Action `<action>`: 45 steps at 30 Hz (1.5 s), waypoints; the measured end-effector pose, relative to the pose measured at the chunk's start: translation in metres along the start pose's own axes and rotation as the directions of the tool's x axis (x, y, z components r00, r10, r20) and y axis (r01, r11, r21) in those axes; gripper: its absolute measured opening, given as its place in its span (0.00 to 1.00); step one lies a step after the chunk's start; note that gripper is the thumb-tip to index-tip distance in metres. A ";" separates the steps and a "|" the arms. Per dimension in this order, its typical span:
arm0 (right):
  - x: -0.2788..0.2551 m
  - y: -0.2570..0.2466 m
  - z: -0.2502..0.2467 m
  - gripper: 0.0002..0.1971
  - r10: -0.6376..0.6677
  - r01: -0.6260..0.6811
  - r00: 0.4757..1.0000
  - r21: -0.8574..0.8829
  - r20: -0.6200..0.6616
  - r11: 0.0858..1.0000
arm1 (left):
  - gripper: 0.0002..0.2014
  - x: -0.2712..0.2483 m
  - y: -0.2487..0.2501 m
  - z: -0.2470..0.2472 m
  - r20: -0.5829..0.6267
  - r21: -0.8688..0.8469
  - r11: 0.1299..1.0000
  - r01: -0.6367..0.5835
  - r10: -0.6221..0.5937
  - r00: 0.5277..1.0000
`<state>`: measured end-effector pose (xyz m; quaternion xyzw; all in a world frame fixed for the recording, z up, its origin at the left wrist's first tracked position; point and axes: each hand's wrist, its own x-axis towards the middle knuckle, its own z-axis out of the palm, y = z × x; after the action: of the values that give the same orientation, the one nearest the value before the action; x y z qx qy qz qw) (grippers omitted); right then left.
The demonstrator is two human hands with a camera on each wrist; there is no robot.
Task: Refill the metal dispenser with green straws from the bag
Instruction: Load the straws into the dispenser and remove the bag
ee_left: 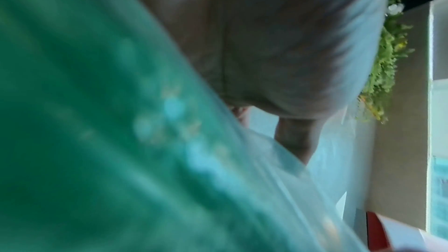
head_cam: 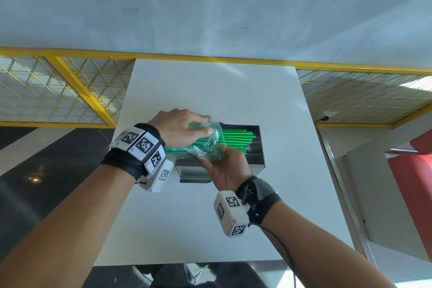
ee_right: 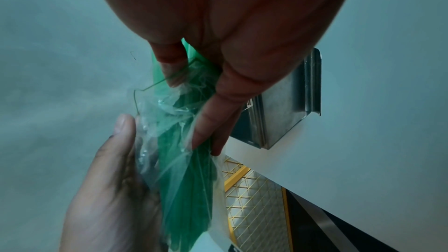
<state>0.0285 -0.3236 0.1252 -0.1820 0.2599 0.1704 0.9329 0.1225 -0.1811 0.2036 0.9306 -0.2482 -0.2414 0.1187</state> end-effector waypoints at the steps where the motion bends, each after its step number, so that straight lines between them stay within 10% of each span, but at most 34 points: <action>1: 0.001 -0.001 -0.002 0.21 0.003 -0.003 1.000 0.011 -0.005 1.000 | 0.29 0.000 0.000 -0.003 0.019 -0.114 0.993 -0.018 0.020 1.000; 5: 0.004 -0.002 -0.007 0.22 0.015 -0.013 1.000 0.107 -0.015 0.994 | 0.25 0.003 -0.010 -0.014 0.050 -0.440 0.896 -0.049 0.079 0.996; 11: 0.007 -0.009 -0.001 0.21 0.127 -0.119 0.990 0.121 -0.063 0.985 | 0.20 0.020 -0.020 0.023 -0.208 -0.555 0.827 -0.086 -0.038 0.977; 16: 0.008 -0.006 0.002 0.21 0.192 -0.188 0.981 0.115 -0.028 0.975 | 0.24 0.030 -0.006 0.042 -0.400 -0.653 0.755 -0.057 -0.280 0.872; 20: 0.012 -0.008 0.002 0.22 0.115 -0.107 0.992 0.144 -0.047 0.984 | 0.25 0.029 -0.010 0.042 -0.451 -0.598 0.794 -0.111 -0.219 0.865; 34: 0.032 0.012 0.011 0.23 0.122 -0.113 0.985 0.083 -0.120 0.990 | 0.16 0.016 -0.050 0.048 -0.340 -0.659 0.747 -0.090 -0.189 0.921; 41: 0.028 0.006 0.015 0.26 0.182 -0.195 0.973 -0.087 -0.142 0.977 | 0.17 0.042 -0.021 0.072 -0.212 -0.249 0.958 0.140 -0.195 0.958; 45: 0.027 0.000 0.016 0.25 0.160 -0.195 0.968 -0.177 -0.196 0.965 | 0.25 0.029 -0.033 0.061 -0.219 -0.645 0.763 0.039 -0.234 0.947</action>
<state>0.0573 -0.3101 0.1233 -0.2632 0.3404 0.2611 0.8641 0.1273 -0.1744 0.1292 0.8767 -0.0635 -0.1817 0.4409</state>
